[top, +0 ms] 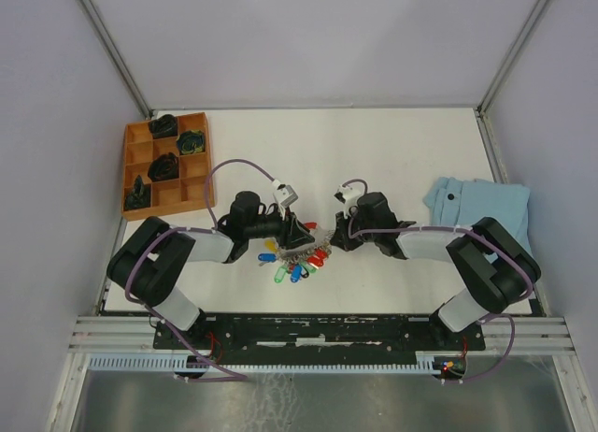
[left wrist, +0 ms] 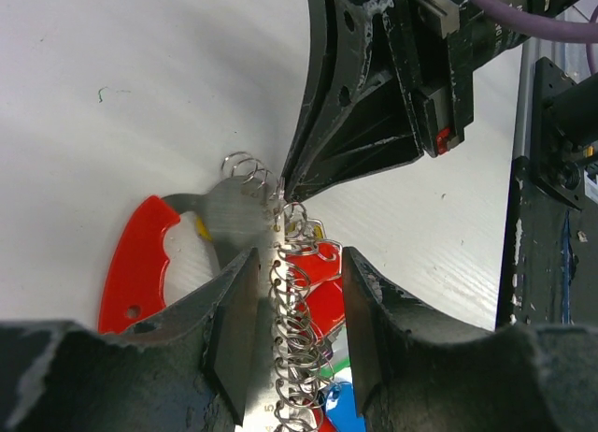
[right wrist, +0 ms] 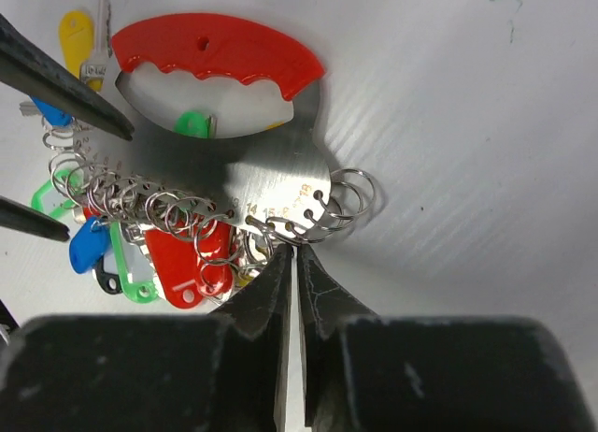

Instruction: Put the keys on the keyring

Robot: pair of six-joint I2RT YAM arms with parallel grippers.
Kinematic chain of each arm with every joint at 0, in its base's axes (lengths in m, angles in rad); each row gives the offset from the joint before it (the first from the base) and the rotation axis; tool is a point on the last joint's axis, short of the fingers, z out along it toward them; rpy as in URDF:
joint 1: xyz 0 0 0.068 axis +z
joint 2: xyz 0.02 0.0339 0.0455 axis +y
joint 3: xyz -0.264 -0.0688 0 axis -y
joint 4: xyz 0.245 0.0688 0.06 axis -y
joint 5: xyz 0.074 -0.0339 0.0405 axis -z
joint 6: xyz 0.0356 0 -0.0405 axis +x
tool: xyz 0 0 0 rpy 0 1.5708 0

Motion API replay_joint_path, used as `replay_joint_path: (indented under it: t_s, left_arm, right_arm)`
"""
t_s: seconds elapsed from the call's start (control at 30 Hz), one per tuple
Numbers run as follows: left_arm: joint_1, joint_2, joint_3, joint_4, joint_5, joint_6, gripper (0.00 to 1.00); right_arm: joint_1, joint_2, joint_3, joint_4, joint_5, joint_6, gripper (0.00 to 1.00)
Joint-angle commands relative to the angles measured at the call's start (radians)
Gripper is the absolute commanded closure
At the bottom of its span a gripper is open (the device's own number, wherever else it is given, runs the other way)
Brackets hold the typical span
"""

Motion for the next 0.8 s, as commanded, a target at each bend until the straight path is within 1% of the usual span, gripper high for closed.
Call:
replay_joint_path:
  t_s: [0.0, 0.07, 0.27, 0.37, 0.4, 0.43, 0.47, 0.57, 0.63, 0.77]
  left_arm:
    - [-0.002, 0.007, 0.034, 0.011, 0.022, 0.058, 0.53]
    - [-0.001, 0.008, 0.037, 0.007, 0.021, 0.064, 0.53]
    - [0.001, 0.009, 0.054, -0.018, 0.010, 0.094, 0.53]
    - [0.000, 0.018, 0.067, -0.042, 0.000, 0.109, 0.53]
    - [0.001, 0.022, 0.068, -0.047, -0.003, 0.111, 0.53]
    - [0.000, 0.025, 0.068, -0.050, -0.005, 0.112, 0.53]
    - [0.001, 0.026, 0.068, -0.051, -0.006, 0.113, 0.53]
    - [0.000, 0.033, 0.073, -0.057, -0.006, 0.114, 0.53]
    - [0.000, 0.042, 0.081, -0.072, -0.010, 0.118, 0.53]
    - [0.001, 0.063, 0.094, -0.091, -0.007, 0.114, 0.54]
  right_arm:
    - [-0.004, 0.012, 0.075, 0.025, -0.039, -0.041, 0.94]
    - [-0.005, 0.005, 0.099, -0.010, -0.058, -0.069, 0.99]
    - [-0.005, -0.016, 0.212, -0.195, -0.098, -0.199, 0.99]
    - [-0.004, -0.019, 0.235, -0.248, -0.064, -0.193, 0.99]
    - [-0.004, -0.026, 0.230, -0.263, -0.042, -0.177, 0.96]
    - [-0.005, -0.035, 0.222, -0.277, -0.021, -0.157, 0.91]
    - [-0.004, -0.044, 0.212, -0.291, -0.002, -0.137, 0.87]
    - [-0.005, -0.085, 0.157, -0.293, 0.022, -0.055, 0.83]
    - [-0.004, -0.108, 0.112, -0.250, 0.027, 0.004, 0.80]
    - [-0.004, -0.097, 0.059, -0.146, 0.033, 0.063, 0.78]
